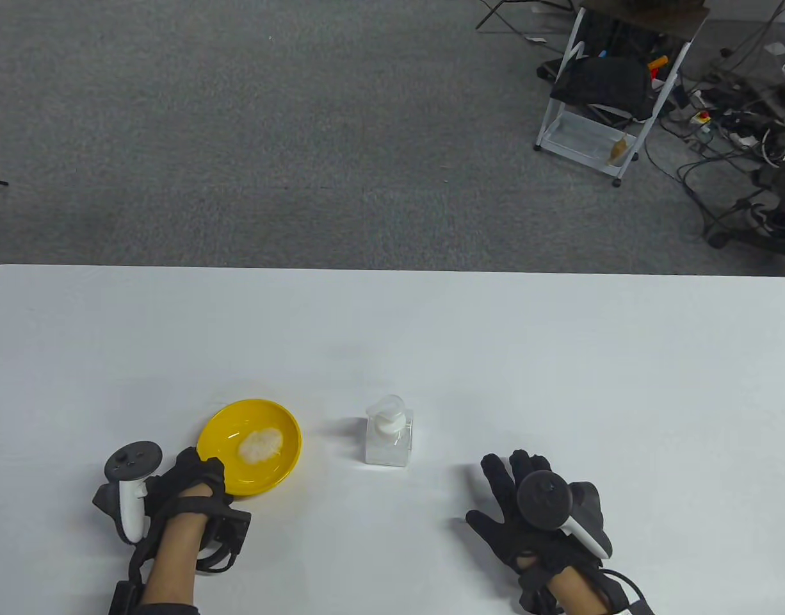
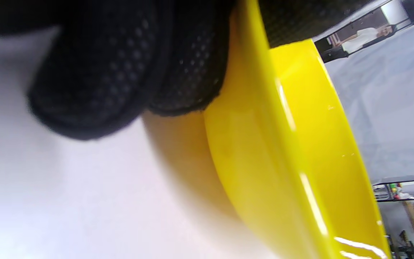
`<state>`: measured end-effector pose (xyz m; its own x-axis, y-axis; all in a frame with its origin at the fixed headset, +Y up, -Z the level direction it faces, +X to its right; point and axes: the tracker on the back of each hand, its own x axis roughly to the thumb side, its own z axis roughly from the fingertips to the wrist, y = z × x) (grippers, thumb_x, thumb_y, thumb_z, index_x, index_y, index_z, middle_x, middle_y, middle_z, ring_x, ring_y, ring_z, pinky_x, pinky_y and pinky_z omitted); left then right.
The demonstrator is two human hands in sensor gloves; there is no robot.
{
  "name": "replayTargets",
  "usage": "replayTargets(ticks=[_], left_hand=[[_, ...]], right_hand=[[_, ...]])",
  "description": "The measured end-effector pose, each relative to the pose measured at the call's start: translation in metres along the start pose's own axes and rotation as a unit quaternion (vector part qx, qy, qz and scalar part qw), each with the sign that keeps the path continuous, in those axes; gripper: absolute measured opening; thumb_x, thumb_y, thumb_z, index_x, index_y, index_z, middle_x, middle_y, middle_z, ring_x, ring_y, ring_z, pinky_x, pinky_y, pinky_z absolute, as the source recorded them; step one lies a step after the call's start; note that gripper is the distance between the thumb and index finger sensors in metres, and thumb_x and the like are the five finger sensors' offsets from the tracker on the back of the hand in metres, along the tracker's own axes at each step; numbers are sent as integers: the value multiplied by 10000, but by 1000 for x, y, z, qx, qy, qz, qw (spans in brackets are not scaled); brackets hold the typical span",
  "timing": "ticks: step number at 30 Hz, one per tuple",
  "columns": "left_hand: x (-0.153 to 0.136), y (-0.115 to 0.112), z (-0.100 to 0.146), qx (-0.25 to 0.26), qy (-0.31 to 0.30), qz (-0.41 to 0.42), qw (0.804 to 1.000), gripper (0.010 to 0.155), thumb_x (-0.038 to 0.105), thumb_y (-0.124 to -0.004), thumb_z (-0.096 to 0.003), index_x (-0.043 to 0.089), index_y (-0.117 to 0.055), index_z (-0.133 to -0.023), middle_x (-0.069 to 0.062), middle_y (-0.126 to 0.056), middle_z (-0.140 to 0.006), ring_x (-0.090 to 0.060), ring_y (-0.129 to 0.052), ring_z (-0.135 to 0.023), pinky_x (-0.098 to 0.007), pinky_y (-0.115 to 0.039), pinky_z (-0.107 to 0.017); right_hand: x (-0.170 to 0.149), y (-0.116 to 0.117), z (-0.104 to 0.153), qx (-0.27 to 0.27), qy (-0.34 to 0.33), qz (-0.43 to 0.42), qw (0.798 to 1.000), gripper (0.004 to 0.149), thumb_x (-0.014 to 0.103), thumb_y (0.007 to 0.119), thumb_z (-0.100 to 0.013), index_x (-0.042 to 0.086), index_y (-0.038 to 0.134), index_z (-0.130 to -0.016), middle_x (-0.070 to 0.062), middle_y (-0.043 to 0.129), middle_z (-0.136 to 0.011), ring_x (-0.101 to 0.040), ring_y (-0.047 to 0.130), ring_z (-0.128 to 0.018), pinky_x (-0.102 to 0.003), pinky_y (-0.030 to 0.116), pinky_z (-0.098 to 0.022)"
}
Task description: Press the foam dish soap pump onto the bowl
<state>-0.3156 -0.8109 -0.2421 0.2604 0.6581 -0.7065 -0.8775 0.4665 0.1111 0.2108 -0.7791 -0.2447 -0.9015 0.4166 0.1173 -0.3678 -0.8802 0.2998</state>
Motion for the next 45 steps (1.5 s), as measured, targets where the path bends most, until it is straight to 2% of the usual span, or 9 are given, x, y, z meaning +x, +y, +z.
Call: replayTargets(ticks=[3,5,7,9,13,21,24,29,45], left_hand=[[4,4,8,36,-6,-22,999,707,427,-761,-428,218,-400,-999,-83,-891,-683,-258,-1030,-367,-316,-887,-171],[13,7,20,75,-31,-34,996,789,485,-779,-416,248,-321,-1013,-152,-706,-896,-335,-925,-581,-388,-845,-327],[24,7,36,95,-58,-61,992,836,545,-771,-412,281,-260,-1019,-149,-446,-1040,-408,-676,-867,-491,-706,-555],[37,3,58,117,-104,-119,981,834,570,-759,-411,296,-267,-1027,-104,-292,-1095,-419,-458,-998,-546,-575,-674],[55,-24,103,101,-206,-207,951,810,611,-739,-409,310,-343,-1048,-38,-163,-1128,-390,-177,-1067,-651,-390,-722],[66,-126,172,12,-363,-333,870,869,744,-701,-363,373,-356,-1070,38,-121,-1161,-416,-150,-1096,-775,-322,-679],[67,-152,169,-20,-353,-397,847,902,795,-658,-349,414,-282,-1076,55,-40,-1156,-411,-25,-1089,-795,-248,-676],[66,-170,156,-30,-371,-369,852,926,818,-645,-328,423,-262,-1073,42,-46,-1161,-413,-11,-1085,-800,-253,-679],[55,-175,145,-39,-345,-410,843,926,805,-648,-345,420,-217,-1068,27,-11,-1149,-394,11,-1080,-792,-232,-682]], right_hand=[[2,0,1,-4,-3,-2,1000,848,673,689,-411,347,288,-1084,-241,199,-1137,-542,145,-1008,-880,328,-553],[4,-1,2,-8,-6,-2,1000,851,676,687,-410,346,287,-1084,-240,199,-1137,-542,145,-1008,-881,326,-552],[6,-1,3,-7,-11,-7,1000,858,694,674,-404,345,287,-1086,-240,198,-1139,-543,141,-1010,-898,265,-525],[10,0,4,-19,-18,-15,1000,861,702,668,-400,340,297,-1088,-242,203,-1139,-543,143,-1011,-902,238,-513],[18,1,6,-36,-24,-5,999,863,708,664,-395,344,298,-1087,-237,211,-1142,-540,151,-1015,-902,242,-514],[22,6,5,-27,-27,9,999,865,713,646,-394,354,268,-1084,-229,162,-1140,-532,111,-1011,-894,201,-517],[21,5,6,-40,-28,10,999,862,711,645,-395,350,272,-1084,-233,174,-1138,-533,120,-1012,-892,214,-521],[21,6,7,-52,-24,17,998,859,709,647,-395,344,286,-1084,-236,195,-1138,-536,140,-1013,-892,218,-519],[21,14,8,-56,-16,23,998,845,694,654,-398,327,324,-1083,-247,225,-1132,-543,171,-1008,-892,232,-515]])
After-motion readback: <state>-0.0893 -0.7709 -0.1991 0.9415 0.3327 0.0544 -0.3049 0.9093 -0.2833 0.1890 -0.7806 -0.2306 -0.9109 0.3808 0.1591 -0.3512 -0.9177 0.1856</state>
